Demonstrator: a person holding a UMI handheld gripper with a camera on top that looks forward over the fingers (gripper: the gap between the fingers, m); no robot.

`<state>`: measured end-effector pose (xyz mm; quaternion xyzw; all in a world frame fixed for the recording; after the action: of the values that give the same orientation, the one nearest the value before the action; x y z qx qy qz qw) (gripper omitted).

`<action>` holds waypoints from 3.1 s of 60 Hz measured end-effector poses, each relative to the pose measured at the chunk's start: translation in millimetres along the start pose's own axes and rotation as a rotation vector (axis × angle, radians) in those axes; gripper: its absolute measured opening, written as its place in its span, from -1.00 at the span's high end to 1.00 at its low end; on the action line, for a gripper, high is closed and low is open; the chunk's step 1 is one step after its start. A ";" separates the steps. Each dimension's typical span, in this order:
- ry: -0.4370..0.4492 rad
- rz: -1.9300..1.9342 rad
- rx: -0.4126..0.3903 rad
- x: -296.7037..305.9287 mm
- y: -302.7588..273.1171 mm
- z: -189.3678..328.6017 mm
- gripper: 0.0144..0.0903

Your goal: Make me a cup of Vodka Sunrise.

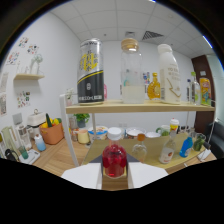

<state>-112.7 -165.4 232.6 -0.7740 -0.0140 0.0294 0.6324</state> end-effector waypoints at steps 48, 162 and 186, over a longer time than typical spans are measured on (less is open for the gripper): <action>-0.256 1.539 0.037 68.1 17.4 -34.4 0.48; 0.027 0.018 -0.399 -12.8 219.0 17.4 0.48; 0.002 0.007 -0.401 -13.7 221.3 4.9 0.38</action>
<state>-130.1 -205.6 15.2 -0.8846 -0.0163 0.0275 0.4653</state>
